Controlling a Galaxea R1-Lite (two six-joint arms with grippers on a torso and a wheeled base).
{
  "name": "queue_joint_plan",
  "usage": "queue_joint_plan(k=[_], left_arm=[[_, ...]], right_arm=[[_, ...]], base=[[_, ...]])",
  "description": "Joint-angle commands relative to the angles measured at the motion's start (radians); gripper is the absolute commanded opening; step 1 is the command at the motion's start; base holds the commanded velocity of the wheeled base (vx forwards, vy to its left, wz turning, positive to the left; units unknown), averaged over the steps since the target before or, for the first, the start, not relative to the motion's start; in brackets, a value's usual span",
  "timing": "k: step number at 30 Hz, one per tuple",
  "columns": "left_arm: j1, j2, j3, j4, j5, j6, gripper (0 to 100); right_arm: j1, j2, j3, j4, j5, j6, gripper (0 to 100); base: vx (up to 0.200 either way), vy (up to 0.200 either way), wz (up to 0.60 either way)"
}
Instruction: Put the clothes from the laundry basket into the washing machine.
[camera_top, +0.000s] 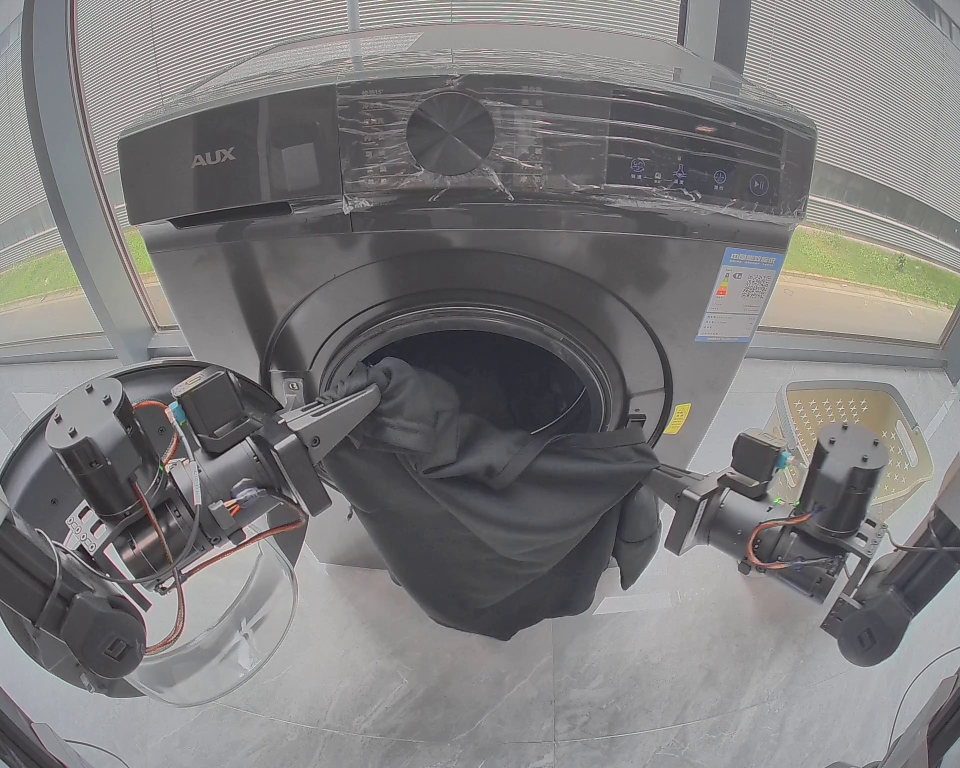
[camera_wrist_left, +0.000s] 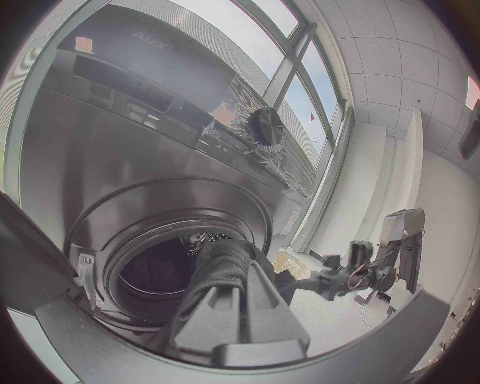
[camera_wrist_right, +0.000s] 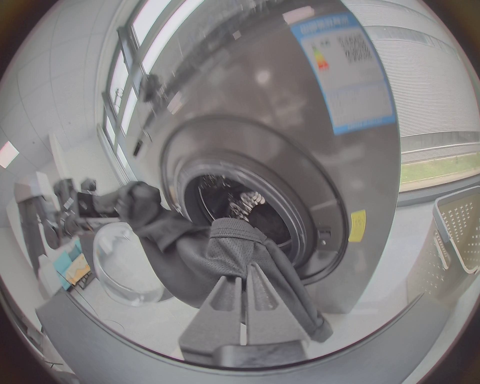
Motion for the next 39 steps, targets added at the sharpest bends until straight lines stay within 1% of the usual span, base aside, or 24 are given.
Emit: queue_joint_plan(k=[1, 2, 3, 5, 8, 13, 14, 16, 17, 19, 20, 21, 24, 28, 29, 35, 39], left_arm=[[0.014, -0.015, 0.035, -0.007, -0.009, 0.000, 0], [0.014, -0.016, 0.036, -0.007, -0.009, 0.000, 0], [0.011, -0.030, 0.053, -0.010, -0.013, -0.001, 0], [0.003, -0.041, 0.076, -0.013, -0.022, -0.006, 0], [0.005, -0.056, 0.092, -0.018, -0.043, -0.011, 0], [0.014, -0.064, 0.119, -0.021, -0.036, -0.003, 0], [0.017, -0.064, 0.125, -0.022, -0.031, 0.003, 0], [0.019, -0.064, 0.130, -0.025, -0.031, 0.005, 0], [0.019, -0.065, 0.153, -0.041, -0.031, 0.016, 0], [0.017, -0.062, 0.158, -0.050, -0.031, 0.043, 0], [0.017, -0.061, 0.159, -0.050, -0.031, 0.048, 0], [0.017, -0.057, 0.161, -0.050, -0.029, 0.063, 0], [0.016, -0.048, 0.170, -0.050, -0.029, 0.080, 0], [0.014, -0.031, 0.185, -0.051, -0.031, 0.085, 0], [0.016, -0.030, 0.184, -0.051, -0.029, 0.088, 0], [0.023, -0.031, 0.174, -0.053, -0.028, 0.085, 0], [0.042, -0.033, 0.173, -0.053, -0.031, 0.085, 0]], right_arm=[[0.000, -0.118, 0.072, -0.059, 0.020, 0.029, 0], [0.000, -0.118, 0.075, -0.062, 0.020, 0.031, 0], [-0.001, -0.122, 0.103, -0.110, 0.022, 0.045, 0], [0.002, -0.119, 0.109, -0.150, 0.020, 0.051, 0], [0.007, -0.113, 0.111, -0.157, 0.011, 0.049, 0], [0.008, -0.110, 0.083, -0.157, 0.002, 0.051, 0], [0.008, -0.110, 0.071, -0.157, -0.007, 0.051, 0], [0.010, -0.110, 0.066, -0.157, -0.014, 0.051, 0], [0.013, -0.107, 0.057, -0.157, -0.032, 0.048, 0], [0.028, -0.101, 0.034, -0.150, -0.046, 0.042, 0], [0.033, -0.099, 0.031, -0.148, -0.049, 0.042, 0], [0.057, -0.090, 0.012, -0.146, -0.070, 0.039, 0], [0.092, -0.079, 0.002, -0.148, -0.110, 0.031, 0], [0.125, -0.068, 0.008, -0.154, -0.118, 0.019, 0], [0.125, -0.065, 0.011, -0.157, -0.119, 0.017, 0], [0.112, -0.059, 0.023, -0.157, -0.118, 0.017, 0], [0.105, -0.049, 0.023, -0.159, -0.119, 0.014, 0]], base=[[0.000, 0.000, 0.00], [0.000, 0.000, 0.00], [0.000, 0.000, 0.00], [0.000, 0.000, 0.00], [0.000, 0.000, 0.00], [0.000, 0.000, 0.00], [0.000, 0.000, 0.00], [0.000, 0.000, 0.00], [0.000, 0.000, 0.00], [0.000, 0.000, 0.00], [0.000, 0.000, 0.00], [0.000, 0.000, 0.00], [0.000, 0.000, 0.00], [0.000, 0.000, 0.00], [0.000, 0.000, 0.00], [0.000, 0.000, 0.00], [0.000, 0.000, 0.00]])
